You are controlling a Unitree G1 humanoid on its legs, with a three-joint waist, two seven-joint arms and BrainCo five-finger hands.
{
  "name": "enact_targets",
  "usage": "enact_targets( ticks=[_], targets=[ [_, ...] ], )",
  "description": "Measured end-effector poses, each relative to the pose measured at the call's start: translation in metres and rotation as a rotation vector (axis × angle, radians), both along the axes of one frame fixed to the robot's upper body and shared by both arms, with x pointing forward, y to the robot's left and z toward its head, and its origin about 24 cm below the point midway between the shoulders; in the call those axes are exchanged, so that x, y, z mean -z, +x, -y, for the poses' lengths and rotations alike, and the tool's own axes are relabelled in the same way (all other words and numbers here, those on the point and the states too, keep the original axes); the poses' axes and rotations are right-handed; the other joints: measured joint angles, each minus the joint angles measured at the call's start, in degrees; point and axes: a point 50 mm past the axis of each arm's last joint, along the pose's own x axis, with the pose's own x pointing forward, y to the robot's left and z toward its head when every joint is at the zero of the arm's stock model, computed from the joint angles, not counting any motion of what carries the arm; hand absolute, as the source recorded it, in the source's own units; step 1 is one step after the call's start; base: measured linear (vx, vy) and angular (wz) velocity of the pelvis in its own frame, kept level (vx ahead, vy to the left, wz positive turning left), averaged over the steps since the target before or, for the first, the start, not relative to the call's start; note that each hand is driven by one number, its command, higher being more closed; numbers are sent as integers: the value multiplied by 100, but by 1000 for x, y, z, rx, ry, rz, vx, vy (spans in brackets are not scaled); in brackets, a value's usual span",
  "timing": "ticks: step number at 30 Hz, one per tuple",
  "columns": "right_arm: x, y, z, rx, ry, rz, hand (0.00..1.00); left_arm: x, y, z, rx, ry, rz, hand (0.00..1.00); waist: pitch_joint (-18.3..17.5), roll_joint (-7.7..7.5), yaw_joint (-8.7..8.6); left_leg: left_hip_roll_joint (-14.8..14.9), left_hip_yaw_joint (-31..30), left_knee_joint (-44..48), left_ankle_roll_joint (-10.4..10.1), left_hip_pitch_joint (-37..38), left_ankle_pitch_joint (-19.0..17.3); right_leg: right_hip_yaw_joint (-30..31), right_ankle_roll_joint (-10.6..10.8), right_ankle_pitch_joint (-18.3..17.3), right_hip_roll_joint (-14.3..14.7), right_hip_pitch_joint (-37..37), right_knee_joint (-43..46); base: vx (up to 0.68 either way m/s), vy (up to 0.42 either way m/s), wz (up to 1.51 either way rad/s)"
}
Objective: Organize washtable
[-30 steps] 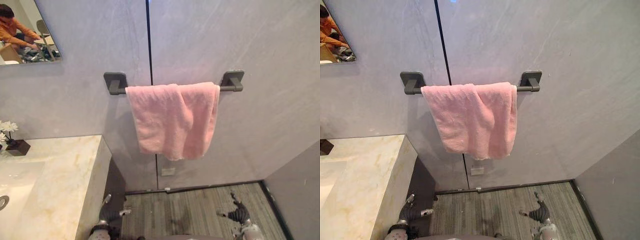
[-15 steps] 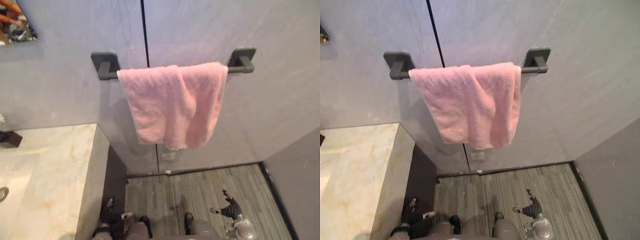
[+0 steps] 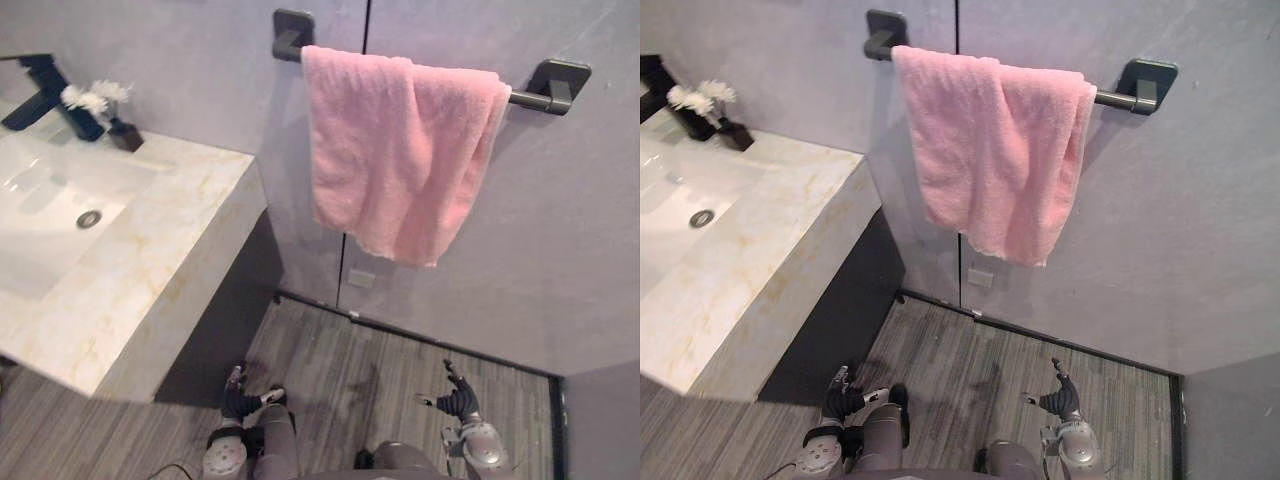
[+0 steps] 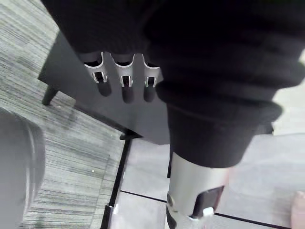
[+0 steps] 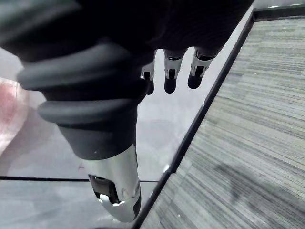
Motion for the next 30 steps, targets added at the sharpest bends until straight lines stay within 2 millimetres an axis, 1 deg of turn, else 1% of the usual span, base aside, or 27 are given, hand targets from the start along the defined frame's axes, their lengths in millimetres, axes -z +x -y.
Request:
enact_targets(
  ticks=[1,2,3,4,5,6,7,8,10,12,13,14,15,16,17,18,19,20,22,23,24,25,26,27,28,29,30],
  targets=[
    [1,-2,0,6,7,-1,0,-4,4,-1,5,8,24,0,-15,8,-33,140,269,381,63,192,-307,-214,-21,194,-30,2,-234,-146,-2,74],
    [1,-3,0,7,8,-6,0,-5,5,-2,8,13,28,0,-31,34,-104,253,456,488,70,411,-473,-380,-12,320,-53,47,-412,-215,50,114],
    [5,-7,1,12,10,-29,0,-7,9,-3,15,18,40,0,-105,102,-176,505,795,422,93,940,-660,-676,7,495,-86,93,-639,-169,75,101],
    [8,-9,2,18,11,-42,0,-8,11,-4,17,20,43,0,-137,125,-214,593,905,337,104,1131,-667,-795,34,528,-121,92,-679,-190,129,134],
    [12,-13,6,40,12,-66,0,-6,15,-2,36,22,38,0,-200,224,-346,749,1075,-150,131,1552,-598,-1124,143,596,-210,92,-690,-115,120,114],
    [12,-13,8,55,14,-70,0,-5,18,0,51,23,35,0,-227,266,-410,780,1134,-535,97,1772,-466,-1257,182,619,-263,79,-690,-185,274,149],
    [17,-16,12,87,17,-94,0,-5,25,2,73,27,36,0,-261,319,-513,538,1162,-1422,-120,2074,-414,-1397,307,762,-335,29,-782,-184,334,110],
    [18,-13,11,96,27,-95,0,-7,30,0,90,44,42,0,-265,317,-531,491,1212,-1767,-170,2098,-410,-1475,344,1005,-374,65,-1009,-193,365,88],
    [18,-9,9,107,46,-86,0,-8,31,-7,103,72,40,0,-274,305,-503,362,1189,-2090,-235,2130,-394,-1525,393,1257,-430,69,-1223,-125,243,35],
    [19,-8,6,119,62,-86,0,-6,28,-18,118,121,12,0,-301,237,-463,112,1155,-2210,-244,2088,-389,-1524,556,1515,-575,106,-1447,-177,236,23],
    [19,-8,5,119,63,-91,0,-5,27,-20,119,129,5,0,-300,239,-449,89,1150,-2206,-244,2082,-389,-1514,567,1591,-590,117,-1487,-171,175,11],
    [21,-9,4,119,68,-101,0,-4,23,-25,118,143,-11,0,-300,234,-431,26,1106,-2203,-240,2026,-388,-1395,566,1733,-609,133,-1565,-189,171,20],
    [22,-9,3,119,71,-107,0,-2,18,-29,105,148,-26,0,-302,238,-432,-37,1006,-2217,-205,1938,-408,-804,551,1784,-534,103,-1582,-189,171,30],
    [22,-9,2,119,73,-112,0,-2,17,-33,97,154,-28,0,-309,227,-439,-54,917,-2227,-185,1886,-418,-434,547,1784,-494,72,-1582,-212,163,45],
    [26,-13,1,123,80,-140,0,-3,17,-38,89,168,-29,0,-325,167,-438,-97,734,-2179,-164,1706,-405,393,527,1657,-443,-51,-1579,-164,27,71],
    [28,-17,-1,127,86,-150,0,-3,16,-45,76,182,-34,0,-365,11,-471,-224,447,-2043,-157,1466,-408,1003,663,1241,-410,-84,-1578,-176,-2,84],
    [28,-18,1,128,81,-156,0,-2,16,-45,73,182,-43,0,-363,-18,-488,-239,304,-1983,-154,1398,-409,1066,776,1185,-381,-99,-1526,-124,-92,105],
    [28,-20,4,127,71,-162,0,1,14,-44,63,171,-56,0,-379,-20,-487,-280,99,-1953,-157,1274,-362,958,756,1098,-373,-144,-1383,-106,-88,95],
    [28,-19,5,119,64,-161,0,7,8,-37,56,142,-79,0,-339,48,-442,-350,-206,-1976,-174,1167,-280,739,800,884,-404,-154,-1132,-119,-81,96],
    [27,-19,5,117,65,-160,0,11,3,-34,48,128,-96,0,-350,90,-454,-444,-503,-2068,-170,1081,-164,543,815,735,-449,-157,-976,-67,-77,106],
    [27,-19,5,117,65,-160,0,11,3,-32,47,124,-95,0,-354,104,-454,-494,-650,-2145,-171,1038,-119,436,802,690,-479,-154,-931,-42,-101,144],
    [26,-18,5,115,65,-153,0,11,4,-31,39,119,-91,0,-369,130,-424,-585,-883,-2367,-105,976,97,188,831,596,-538,-138,-889,-5,-102,150],
    [26,-17,4,113,68,-145,0,12,2,-32,27,119,-98,0,-363,131,-419,-606,-853,-2586,8,966,208,-46,845,547,-636,-71,-887,28,-78,152],
    [26,-17,4,114,69,-145,0,14,0,-32,17,118,-108,0,-363,127,-429,-595,-652,-2633,143,935,301,-269,869,529,-718,-1,-884,89,-14,169],
    [26,-17,3,117,73,-143,0,16,-2,-31,9,113,-117,0,-343,96,-446,-583,-245,-2586,371,874,531,-671,911,545,-899,165,-821,146,73,182],
    [27,-22,4,129,71,-155,0,16,-3,-30,5,111,-119,0,-343,97,-429,-625,328,-2514,243,853,699,-966,923,544,-1039,379,-795,187,104,212],
    [27,-22,5,138,72,-151,0,16,-5,-32,-3,114,-120,0,-343,96,-437,-710,762,-2523,366,857,785,-1078,885,567,-1068,538,-762,132,83,160]
  ],
)
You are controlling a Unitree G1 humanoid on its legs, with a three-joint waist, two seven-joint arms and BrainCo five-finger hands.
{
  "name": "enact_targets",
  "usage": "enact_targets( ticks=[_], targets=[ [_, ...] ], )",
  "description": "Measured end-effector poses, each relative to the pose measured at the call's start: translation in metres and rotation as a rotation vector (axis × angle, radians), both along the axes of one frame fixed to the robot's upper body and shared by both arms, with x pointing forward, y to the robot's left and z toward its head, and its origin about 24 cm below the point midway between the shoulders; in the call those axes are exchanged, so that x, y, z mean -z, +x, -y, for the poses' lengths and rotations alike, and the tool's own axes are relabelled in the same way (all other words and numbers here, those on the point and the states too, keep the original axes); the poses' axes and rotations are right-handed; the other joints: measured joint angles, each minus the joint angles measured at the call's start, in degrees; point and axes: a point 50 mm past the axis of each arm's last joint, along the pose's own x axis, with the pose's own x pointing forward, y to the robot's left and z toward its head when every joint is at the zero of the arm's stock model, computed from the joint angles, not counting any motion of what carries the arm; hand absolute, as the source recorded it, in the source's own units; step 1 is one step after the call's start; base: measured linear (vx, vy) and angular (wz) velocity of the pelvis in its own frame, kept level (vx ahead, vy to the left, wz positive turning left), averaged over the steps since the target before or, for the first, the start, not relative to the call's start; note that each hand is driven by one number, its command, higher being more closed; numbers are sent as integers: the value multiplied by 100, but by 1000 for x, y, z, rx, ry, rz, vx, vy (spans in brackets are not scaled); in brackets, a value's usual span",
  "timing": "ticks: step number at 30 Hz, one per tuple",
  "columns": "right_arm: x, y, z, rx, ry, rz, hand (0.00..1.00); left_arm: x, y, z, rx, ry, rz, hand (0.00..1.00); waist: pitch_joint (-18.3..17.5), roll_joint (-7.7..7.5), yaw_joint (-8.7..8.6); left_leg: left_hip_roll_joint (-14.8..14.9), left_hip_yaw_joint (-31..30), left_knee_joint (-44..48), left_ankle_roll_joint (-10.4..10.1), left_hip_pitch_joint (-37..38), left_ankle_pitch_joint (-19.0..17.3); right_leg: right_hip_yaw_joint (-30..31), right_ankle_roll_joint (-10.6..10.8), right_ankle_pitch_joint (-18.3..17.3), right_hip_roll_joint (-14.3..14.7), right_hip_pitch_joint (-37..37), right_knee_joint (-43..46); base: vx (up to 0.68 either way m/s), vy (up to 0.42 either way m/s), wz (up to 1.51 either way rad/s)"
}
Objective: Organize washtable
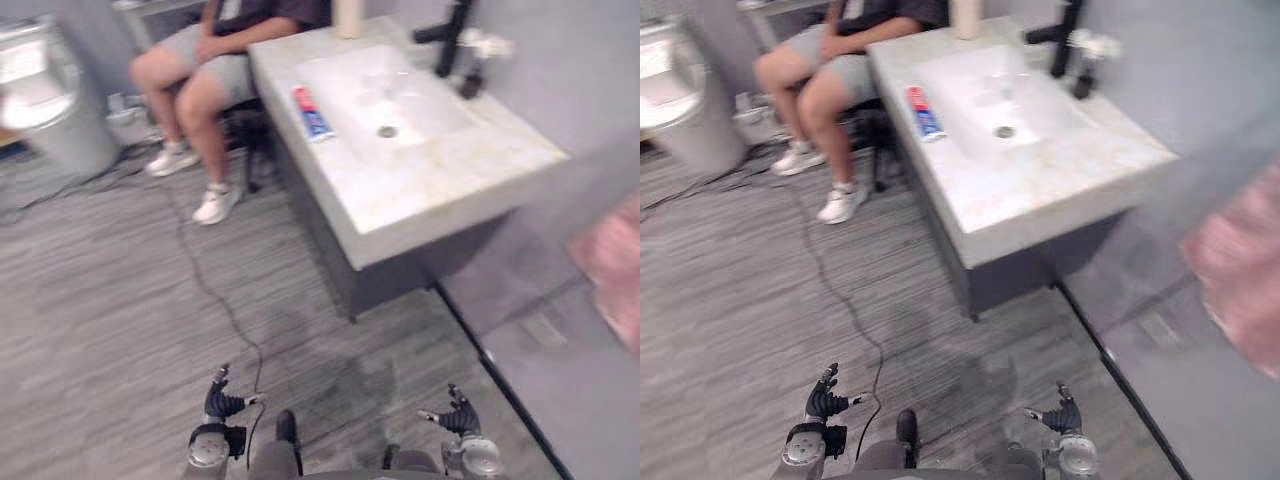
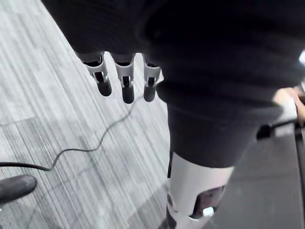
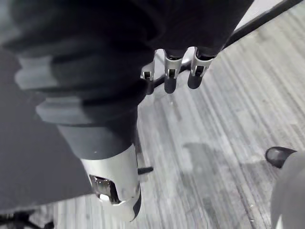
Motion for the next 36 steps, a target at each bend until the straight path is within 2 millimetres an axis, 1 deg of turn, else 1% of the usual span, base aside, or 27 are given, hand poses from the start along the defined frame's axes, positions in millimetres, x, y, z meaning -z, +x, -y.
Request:
enact_targets(
  ticks=[1,3,6,7,8,9,13,14,15,16,17,18,19,20,21,22,23,24,25,26,27,28,29,30,32,34,36],
  targets=[
    [0,1,0,0,1,2,0,0,0,-1,-3,3,2,0,-6,10,-1,3,118,-24,17,2,12,3,-20,14,-5,27,39,110,94,130],
    [-3,15,-14,-14,33,43,0,0,-11,-16,-30,46,-26,0,18,-119,54,-7,168,-77,49,41,36,144,-53,34,-1,31,146,62,72,59],
    [-13,31,-27,-38,56,120,0,5,-28,-27,-69,65,-81,0,68,-369,117,-121,236,-96,84,31,-24,451,-17,52,-23,208,-358,63,31,-6],
    [-13,33,-26,-40,52,124,0,7,-30,-26,-71,60,-91,0,102,-325,145,-137,276,-55,114,8,-87,503,17,66,-37,215,-444,13,61,-36],
    [-15,36,-25,-44,46,131,0,8,-30,-23,-81,48,-92,0,111,-391,186,-165,385,208,127,-90,-284,599,99,30,-89,228,-581,-6,95,-49],
    [-17,38,-23,-50,40,138,0,9,-33,-22,-94,39,-97,0,141,-370,187,-170,480,676,104,-290,-633,684,377,-164,-203,209,-644,-9,104,-44],
    [-16,35,-12,-71,0,112,0,11,-32,-14,-110,10,-93,0,205,-118,134,-84,531,2326,453,-830,-1688,954,571,-528,-354,20,-172,68,214,-26],
    [-13,28,-11,-68,0,89,0,11,-35,-20,-108,28,-101,0,215,-135,148,-107,546,2544,462,-838,-2096,995,374,-722,-414,29,219,243,228,6],
    [-12,24,-11,-71,-1,80,0,8,-31,-22,-102,37,-85,0,241,-166,93,-201,426,2510,555,-738,-2276,1283,-54,-620,-489,-409,1259,270,210,14],
    [-12,23,-14,-84,4,78,0,7,-29,-22,-101,38,-81,0,256,-169,25,-205,387,2408,576,-681,-2282,1495,-224,-612,-429,-791,1830,312,183,30],
    [-11,23,-21,-102,30,77,0,5,-24,-23,-94,44,-70,0,313,-119,-35,-224,257,2131,584,-474,-2270,1782,-165,-810,-63,-1168,2281,278,142,24],
    [-8,17,-24,-105,40,64,0,5,-23,-24,-91,46,-68,0,349,-144,-41,-274,218,1926,603,-284,-2237,1813,-156,-897,114,-1292,2344,385,154,23],
    [-6,12,-30,-112,55,52,0,4,-21,-24,-86,50,-65,0,386,-217,-38,-369,170,1496,651,198,-2176,1797,-204,-931,479,-1473,2264,429,131,17],
    [-5,8,-30,-128,52,40,0,4,-17,-22,-75,45,-60,0,409,-179,-77,-381,106,1206,609,615,-2144,1679,-249,-904,857,-1635,1991,457,120,20],
    [-6,8,-29,-122,56,48,0,4,-15,-20,-67,45,-55,0,421,-160,-117,-389,66,1084,602,800,-2141,1607,-272,-886,1042,-1738,1808,479,95,58],
    [-8,9,-28,-125,50,64,0,4,-9,-18,-44,46,-53,0,411,-139,-261,-464,-103,861,535,1043,-2106,1588,-401,-705,1326,-1917,1306,473,90,95],
    [-10,10,-26,-125,42,77,0,1,1,-15,-24,43,-29,0,399,-155,-377,-580,-301,791,491,1195,-2115,1660,-502,-390,1390,-2097,992,601,97,150],
    [-11,8,-22,-115,33,83,0,-1,9,-9,-10,33,-4,0,361,-217,-464,-713,-516,852,360,1400,-2189,1681,-699,334,1354,-2197,825,670,78,163],
    [-11,5,-20,-108,30,78,0,-1,12,-3,-4,19,2,0,351,-201,-529,-754,-549,1198,191,1414,-2269,1536,-903,561,1274,-2139,952,738,89,124],
    [-15,9,-16,-109,11,98,0,-1,15,6,-7,-8,17,0,440,20,-446,-533,-299,2075,-17,1237,-2289,1400,-959,453,1295,-1850,1004,631,90,59],
    [-18,11,-13,-114,-6,109,0,0,12,7,-14,-14,12,0,463,65,-419,-411,-139,2636,-216,1091,-2163,1418,-1007,389,1310,-1689,984,608,89,0],
    [-20,14,-16,-126,-4,119,0,2,7,7,-33,-23,1,0,472,84,-397,-225,45,3551,-391,814,-1727,1494,-1062,285,1327,-1429,857,495,55,-38],
    [-20,16,-25,-154,-2,120,0,3,3,8,-56,-31,-3,0,482,75,-293,138,299,4497,-337,458,-1558,1694,-1061,220,1369,-1034,656,664,77,-59],
    [-19,16,-31,-169,-13,113,0,4,0,9,-66,-36,-6,0,479,62,-227,469,535,4882,-122,281,-1691,1888,-1067,216,1396,-663,435,517,84,-64],
    [-17,15,-38,-194,-27,95,0,-1,5,12,-66,-46,27,0,474,21,-101,728,697,4721,-19,70,-1882,2226,-1065,214,1309,-261,171,506,165,-68],
    [-15,15,-41,-202,-32,76,0,-5,9,14,-63,-50,50,0,465,-35,-5,797,700,4048,-34,-152,-1994,2456,-1022,190,1092,3,9,420,229,-70],
    [-10,10,-42,-208,-47,36,0,-5,10,15,-62,-51,51,0,503,-122,6,819,576,3101,-122,-324,-1938,2568,-797,58,807,238,-15,343,265,-44]
  ],
)
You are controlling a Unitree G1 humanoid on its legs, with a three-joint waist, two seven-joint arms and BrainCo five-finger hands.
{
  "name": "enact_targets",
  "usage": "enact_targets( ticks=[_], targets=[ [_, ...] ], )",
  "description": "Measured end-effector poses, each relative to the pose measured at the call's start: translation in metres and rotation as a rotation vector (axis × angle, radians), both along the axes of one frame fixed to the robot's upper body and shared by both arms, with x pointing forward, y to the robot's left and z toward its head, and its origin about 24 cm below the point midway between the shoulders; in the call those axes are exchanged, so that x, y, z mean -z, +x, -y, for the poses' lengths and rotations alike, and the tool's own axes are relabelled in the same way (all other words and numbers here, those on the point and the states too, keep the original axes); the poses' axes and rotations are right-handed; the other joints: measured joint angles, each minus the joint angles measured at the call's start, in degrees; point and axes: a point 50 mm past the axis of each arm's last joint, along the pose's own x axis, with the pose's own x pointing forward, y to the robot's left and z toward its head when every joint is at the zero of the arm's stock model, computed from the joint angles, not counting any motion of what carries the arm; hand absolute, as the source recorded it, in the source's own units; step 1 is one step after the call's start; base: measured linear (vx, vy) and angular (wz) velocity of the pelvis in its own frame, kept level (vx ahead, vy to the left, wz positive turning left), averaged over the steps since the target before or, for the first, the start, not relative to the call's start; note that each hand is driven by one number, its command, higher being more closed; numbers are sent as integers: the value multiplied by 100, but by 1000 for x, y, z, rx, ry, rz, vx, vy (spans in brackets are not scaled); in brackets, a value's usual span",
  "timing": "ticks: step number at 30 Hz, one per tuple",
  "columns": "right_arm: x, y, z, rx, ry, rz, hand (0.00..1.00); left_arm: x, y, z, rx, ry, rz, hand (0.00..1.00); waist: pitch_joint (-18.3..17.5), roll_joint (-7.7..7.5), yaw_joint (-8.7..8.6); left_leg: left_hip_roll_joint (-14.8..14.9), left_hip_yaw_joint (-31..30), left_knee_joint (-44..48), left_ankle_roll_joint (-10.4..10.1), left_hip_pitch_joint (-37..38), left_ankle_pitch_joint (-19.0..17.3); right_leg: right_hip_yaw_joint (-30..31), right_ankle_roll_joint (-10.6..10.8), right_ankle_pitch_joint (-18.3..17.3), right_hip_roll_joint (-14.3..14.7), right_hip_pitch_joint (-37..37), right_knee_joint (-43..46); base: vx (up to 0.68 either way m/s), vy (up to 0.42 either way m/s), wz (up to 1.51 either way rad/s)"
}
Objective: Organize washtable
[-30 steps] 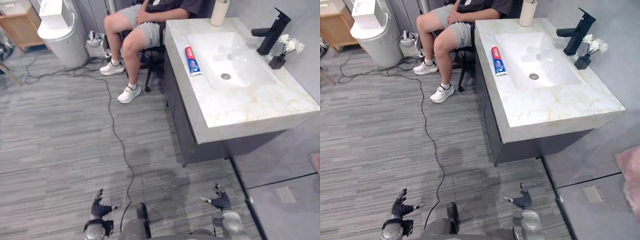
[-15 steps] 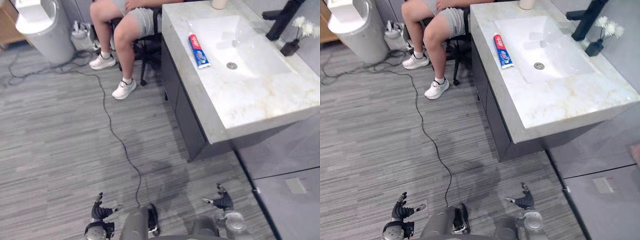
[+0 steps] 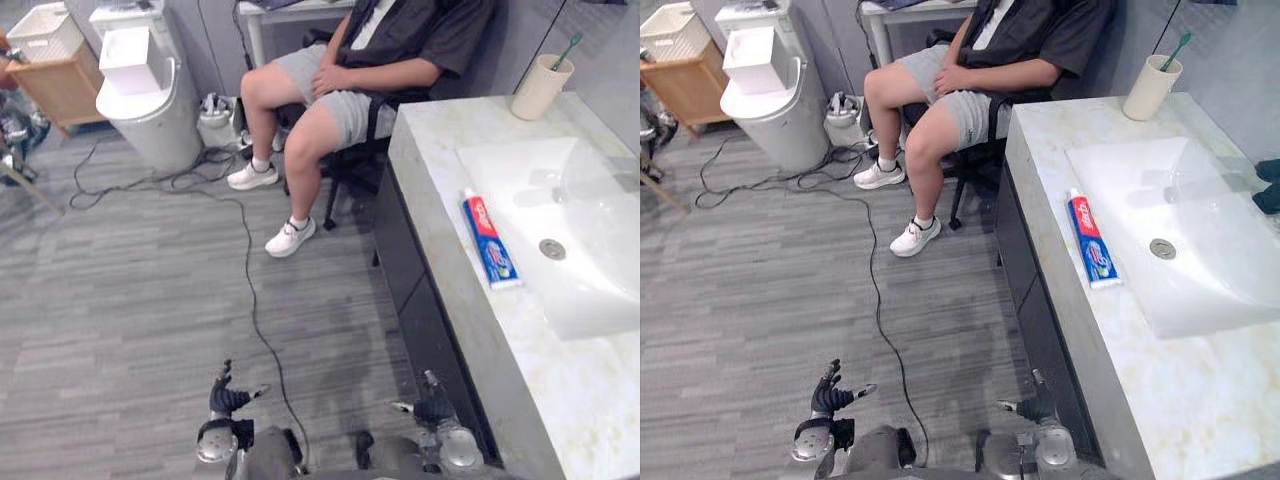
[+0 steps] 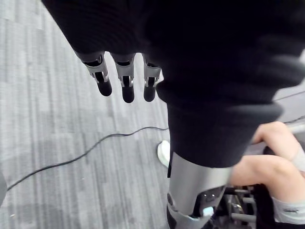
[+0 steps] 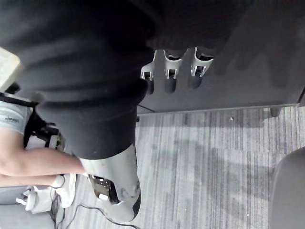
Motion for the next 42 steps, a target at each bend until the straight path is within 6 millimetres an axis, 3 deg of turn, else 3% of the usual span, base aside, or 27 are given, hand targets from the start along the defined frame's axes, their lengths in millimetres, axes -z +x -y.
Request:
enact_targets(
  ticks=[1,2,3,4,5,8,10,12,14,16,18,19,20,21,22,23,24,26,27,29,30,32,33,34,35,39,42],
  targets=[
    [3,-5,6,40,-5,-24,0,1,1,4,4,-10,-1,0,-41,70,4,-51,-276,-907,-196,-62,233,111,216,-133,-136,89,68,362,389,-37],
    [4,-8,11,57,-19,-30,0,1,1,8,3,-21,0,0,-98,153,2,-87,-545,-1557,-221,-43,620,167,429,-266,-160,101,106,355,423,-62],
    [4,-11,19,65,-43,-36,0,3,-2,12,-2,-33,-8,0,-214,356,40,11,-808,-1931,-206,-84,1545,316,702,-517,-153,135,136,346,450,-62],
    [8,-11,12,75,-15,-55,0,5,-1,9,1,-24,-24,0,-227,49,14,-226,-657,-1502,-89,-122,1260,515,798,-661,-469,162,185,367,496,-63],
    [8,-14,6,84,4,-57,0,3,2,6,9,-12,-14,0,-278,-36,-5,-269,-536,-1251,-4,-143,875,650,881,-543,-570,83,284,299,398,-46],
    [7,-11,1,103,37,-46,0,1,-1,3,21,1,-12,0,-366,-181,77,-164,229,-1001,82,212,182,1032,1015,-200,-693,-430,1044,277,383,-114],
    [7,-9,2,119,53,-41,0,3,-4,4,33,0,-23,0,-345,-136,87,-135,645,-1175,104,559,28,822,1055,101,-763,-888,1717,147,211,-124],
    [8,-8,2,137,74,-47,0,2,-3,1,52,15,-29,0,-376,-189,-12,-212,1059,-1614,107,1083,-27,-175,971,-277,-890,-1436,2333,225,210,-102],
    [12,-9,6,136,67,-73,0,2,0,-4,60,31,-30,0,-363,-167,-64,-204,1366,-1861,98,1414,-27,-1055,794,-536,-790,-1809,2393,264,93,-85],
    [12,-1,11,139,67,-67,0,4,0,-10,62,50,-53,0,-341,-128,-139,-161,1729,-1991,21,1687,21,-2201,595,-579,-750,-2147,2204,294,30,-87],
    [13,0,15,138,58,-75,0,8,-5,-17,64,64,-91,0,-344,-128,-192,-213,1869,-1962,-113,2027,3,-3465,-153,-10,-460,-2239,1281,372,-8,-68],
    [14,-2,15,140,58,-77,0,9,-6,-18,64,68,-95,0,-360,-176,-203,-270,1816,-1916,-208,2120,-49,-3512,-461,274,-345,-2218,949,440,-21,-62],
    [12,-2,27,159,43,-68,0,12,-8,-13,60,45,-112,0,-343,51,-184,-89,1741,-1737,-369,2275,-149,-3487,-688,225,-133,-2067,943,443,-16,-53],
    [10,-1,32,166,34,-57,0,13,-7,-5,85,23,-109,0,-324,206,-219,122,1636,-1299,-550,2231,-32,-3423,-631,124,26,-1905,852,434,-19,-55],
    [9,-1,34,172,34,-53,0,12,-4,-3,88,19,-102,0,-290,249,-229,217,1544,-1002,-554,2203,54,-3379,-621,75,102,-1791,794,469,-76,-56],
    [7,-1,36,179,34,-44,0,12,-2,2,90,0,-93,0,-258,325,-239,459,1308,-214,-401,2066,369,-3239,-634,37,306,-1519,628,303,-71,-62],
    [7,-1,35,181,38,-37,0,12,-3,4,94,-11,-92,0,-250,326,-233,563,1126,227,-285,1961,666,-3109,-634,28,412,-1346,502,362,-75,-108],
    [7,-4,31,206,70,-36,0,12,-4,10,104,-32,-81,0,-222,265,-123,700,541,1496,-294,1497,358,-2395,-646,4,696,-828,94,359,15,-153],
    [9,-7,27,218,92,-42,0,12,-4,10,109,-36,-82,0,-228,231,-128,679,394,1597,-246,1211,173,-2111,-639,-2,757,-656,-66,334,63,-133],
    [11,-13,25,245,108,-51,0,11,-4,9,112,-38,-79,0,-189,149,-124,558,167,1240,-8,876,-96,-1568,-566,-37,798,-502,-149,247,97,-124],
    [11,-13,26,252,111,-52,0,12,-5,9,110,-37,-82,0,-185,138,-69,472,24,1048,-11,780,-177,-1372,-552,-50,800,-465,-150,246,169,-168],
    [10,-15,35,301,108,-47,0,12,-6,10,95,-46,-80,0,-195,105,65,-15,-973,-94,-136,539,-278,-642,-390,-72,794,-406,-87,243,252,-181],
    [11,-15,41,317,97,-51,0,12,-6,9,87,-45,-80,0,-214,149,111,-232,-1651,-1071,-290,577,-138,-301,-233,-122,813,-433,-10,204,267,-156],
    [11,-15,44,320,89,-52,0,12,-6,10,84,-44,-77,0,-233,213,109,-248,-1849,-1530,-358,596,36,-170,-156,-162,853,-454,58,181,302,-162],
    [11,-16,47,323,81,-58,0,11,-4,8,72,-36,-73,0,-249,224,107,-259,-1850,-1619,-446,677,383,130,30,-273,846,-480,227,214,313,-118],
    [12,-22,50,345,83,-66,0,8,-7,-17,14,23,-82,0,-461,-29,13,-611,-1109,-1888,-315,978,331,609,488,-171,351,-422,-13,203,297,-69],
    [14,-21,52,369,91,-71,0,5,-7,-28,16,56,-84,0,-470,-24,30,-781,-838,-2233,-148,1188,434,784,681,-51,200,-410,-183,71,174,-38]
  ],
)
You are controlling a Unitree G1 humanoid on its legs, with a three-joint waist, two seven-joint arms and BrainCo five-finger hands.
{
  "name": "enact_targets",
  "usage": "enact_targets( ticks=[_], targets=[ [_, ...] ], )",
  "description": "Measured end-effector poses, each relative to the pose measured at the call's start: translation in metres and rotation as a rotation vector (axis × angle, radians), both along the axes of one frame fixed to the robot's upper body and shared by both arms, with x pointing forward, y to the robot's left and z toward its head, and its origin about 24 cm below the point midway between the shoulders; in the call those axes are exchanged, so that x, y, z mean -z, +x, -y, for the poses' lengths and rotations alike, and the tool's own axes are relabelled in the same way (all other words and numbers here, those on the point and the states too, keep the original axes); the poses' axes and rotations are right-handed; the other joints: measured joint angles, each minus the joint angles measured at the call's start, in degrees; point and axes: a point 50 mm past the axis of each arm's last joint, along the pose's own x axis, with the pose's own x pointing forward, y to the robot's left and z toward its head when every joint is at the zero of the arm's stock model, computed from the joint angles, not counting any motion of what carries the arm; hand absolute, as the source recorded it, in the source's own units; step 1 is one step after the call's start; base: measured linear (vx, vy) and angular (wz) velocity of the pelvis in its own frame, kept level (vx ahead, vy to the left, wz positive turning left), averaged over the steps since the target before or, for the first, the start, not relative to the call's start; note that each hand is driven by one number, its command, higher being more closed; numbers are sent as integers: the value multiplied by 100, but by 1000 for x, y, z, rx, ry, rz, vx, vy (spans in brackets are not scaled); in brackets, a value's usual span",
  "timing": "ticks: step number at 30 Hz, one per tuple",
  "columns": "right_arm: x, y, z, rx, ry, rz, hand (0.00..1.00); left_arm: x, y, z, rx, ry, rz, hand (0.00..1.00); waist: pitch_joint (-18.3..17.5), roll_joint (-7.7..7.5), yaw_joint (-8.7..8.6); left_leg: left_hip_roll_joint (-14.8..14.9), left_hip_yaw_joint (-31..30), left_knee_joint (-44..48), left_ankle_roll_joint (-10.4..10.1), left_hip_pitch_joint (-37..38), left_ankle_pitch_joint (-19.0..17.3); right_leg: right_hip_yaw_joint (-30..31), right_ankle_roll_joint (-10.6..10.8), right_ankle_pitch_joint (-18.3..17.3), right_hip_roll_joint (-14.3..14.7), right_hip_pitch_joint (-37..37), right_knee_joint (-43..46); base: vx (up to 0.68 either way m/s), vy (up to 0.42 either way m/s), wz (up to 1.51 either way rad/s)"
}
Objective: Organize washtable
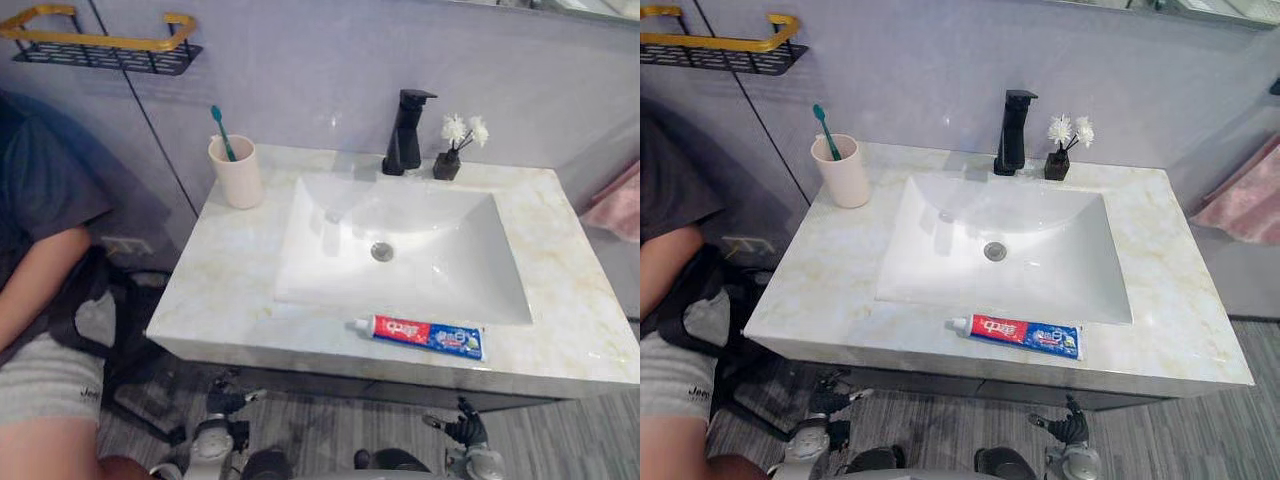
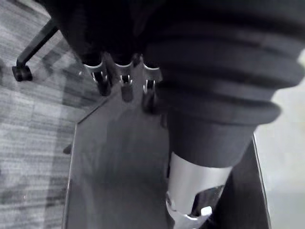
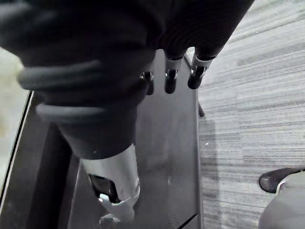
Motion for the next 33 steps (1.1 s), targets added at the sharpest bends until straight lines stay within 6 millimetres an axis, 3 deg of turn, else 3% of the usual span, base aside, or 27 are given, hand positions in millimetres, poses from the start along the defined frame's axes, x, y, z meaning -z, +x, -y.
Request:
enact_targets(
  ticks=[1,7,14,17,20,22,23,24,26,28,29,31,33],
  targets=[
    [4,-10,12,36,-2,-38,0,5,-4,9,-3,-28,-8,0,-256,47,-6,-321,-149,-1726,232,754,889,-346,5,305,-208,175,-565,28,68,-14],
    [4,-10,12,43,3,-37,0,5,-5,9,-4,-31,-10,0,-252,39,1,-318,-151,-1717,232,768,890,-351,5,305,-208,198,-564,0,0,0],
    [4,-13,14,129,58,-10,0,17,-25,30,-35,-179,-55,0,-222,33,14,-305,-179,-1701,228,1138,890,-475,5,305,-230,624,-594,-19,-14,5],
    [4,-19,24,192,51,-6,0,26,-40,34,-64,-232,-105,0,-201,62,93,-303,-196,-1648,225,1246,891,-616,6,302,-292,805,-619,-103,-11,13],
    [1,-20,32,212,34,1,0,30,-57,16,-152,-212,-148,0,-194,97,147,-290,-227,-1662,160,1252,892,-716,-10,279,-295,805,-599,-103,-31,9],
    [-4,-15,36,206,19,27,0,27,-75,-22,-260,-137,-173,0,-166,155,143,-242,-209,-1694,146,1215,896,-933,-32,237,-293,790,-606,-109,-56,7],
    [-5,-14,37,203,13,38,0,25,-77,-32,-281,-115,-174,0,-159,166,144,-227,-197,-1695,144,1209,896,-992,-39,241,-292,788,-613,-84,-57,0],
    [-12,-8,40,194,-2,74,0,17,-83,-57,-332,-56,-165,0,-161,171,154,-194,-190,-1693,124,1162,888,-1049,-56,251,-287,789,-648,-50,-36,-3],
    [-21,-2,47,190,-33,122,0,2,-87,-89,-380,37,-136,0,-161,189,152,-159,-190,-1698,106,1149,878,-1141,-64,256,-287,787,-672,-15,-38,3],
    [-25,-14,56,188,-70,124,0,-30,-71,-116,-412,151,1,0,-163,239,241,-141,-200,-1678,93,1147,870,-1203,-64,256,-293,783,-675,61,-23,7],
    [-26,-16,57,189,-76,125,0,-41,-64,-120,-411,175,55,0,-168,260,282,-138,-202,-1675,89,1137,867,-1224,-64,256,-296,783,-675,70,-17,10],
    [-26,-23,57,188,-82,117,0,-82,-38,-127,-382,255,251,0,-171,288,294,-139,-285,-1638,64,1051,849,-1337,-85,236,-317,788,-674,60,-10,17],
    [-27,-27,57,188,-89,116,0,-136,-13,-124,-335,349,495,0,-177,333,282,-141,-360,-1497,72,1024,886,-1433,-77,267,-350,794,-656,131,-9,17]
  ],
)
